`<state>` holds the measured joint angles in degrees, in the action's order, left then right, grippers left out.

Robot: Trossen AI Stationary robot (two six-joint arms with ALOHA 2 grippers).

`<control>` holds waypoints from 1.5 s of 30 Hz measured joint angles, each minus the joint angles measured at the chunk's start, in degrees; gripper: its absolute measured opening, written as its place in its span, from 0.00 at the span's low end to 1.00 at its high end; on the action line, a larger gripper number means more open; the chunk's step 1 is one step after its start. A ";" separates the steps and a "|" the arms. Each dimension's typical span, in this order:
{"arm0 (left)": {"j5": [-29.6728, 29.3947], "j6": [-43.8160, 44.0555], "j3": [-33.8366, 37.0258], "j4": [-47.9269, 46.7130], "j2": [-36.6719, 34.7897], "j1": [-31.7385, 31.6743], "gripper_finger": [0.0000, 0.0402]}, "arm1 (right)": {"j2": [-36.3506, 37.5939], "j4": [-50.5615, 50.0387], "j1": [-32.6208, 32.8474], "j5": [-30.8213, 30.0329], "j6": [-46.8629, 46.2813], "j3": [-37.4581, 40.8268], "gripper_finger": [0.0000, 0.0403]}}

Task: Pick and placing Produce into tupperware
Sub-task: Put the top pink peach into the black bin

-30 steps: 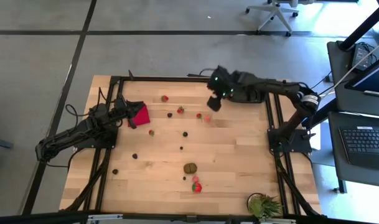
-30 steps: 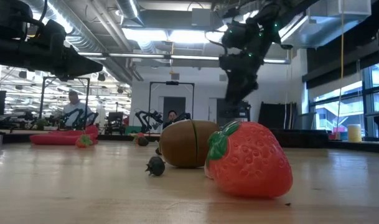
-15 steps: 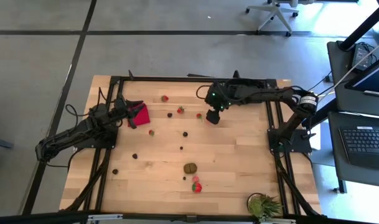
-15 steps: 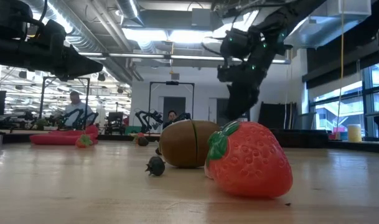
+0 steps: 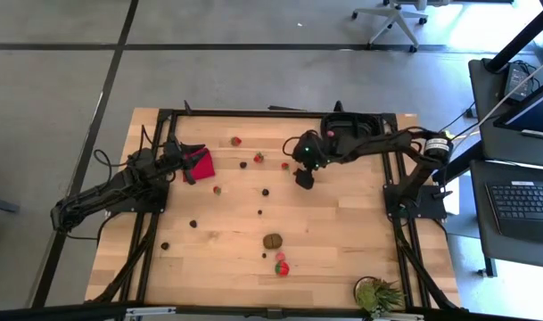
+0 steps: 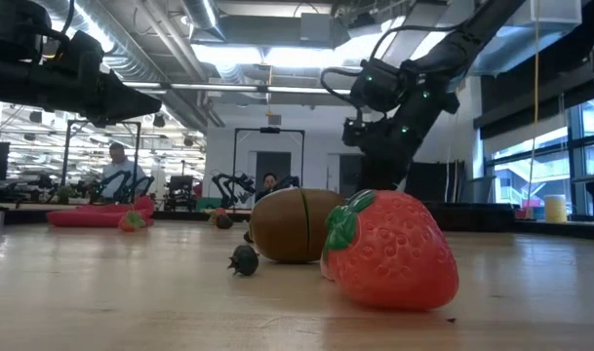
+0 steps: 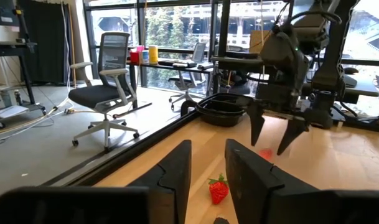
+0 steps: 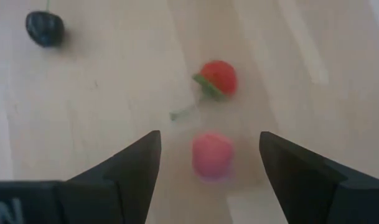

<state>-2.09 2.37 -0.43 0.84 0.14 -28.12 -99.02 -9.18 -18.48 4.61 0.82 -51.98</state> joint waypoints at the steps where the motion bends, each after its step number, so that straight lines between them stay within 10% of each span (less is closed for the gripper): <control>1: 0.00 0.00 -0.01 0.00 0.00 0.02 0.22 | -0.48 0.42 0.30 0.00 0.49 -0.03 0.68; 14: 0.00 0.00 -0.02 0.00 0.00 0.00 0.18 | -6.80 2.99 1.00 -0.91 1.06 -0.31 0.65; 31: 0.00 0.00 -0.02 0.00 0.00 0.02 0.23 | -5.09 -0.20 1.03 -4.26 0.76 -0.45 0.20; 45: 0.00 0.00 -0.02 0.00 0.00 0.02 0.29 | -5.21 -25.73 -5.54 -5.18 -4.86 -19.19 0.20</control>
<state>-2.09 2.37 -0.45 0.84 0.14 -28.10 -104.23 -34.91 -24.02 -0.58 -4.04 -71.17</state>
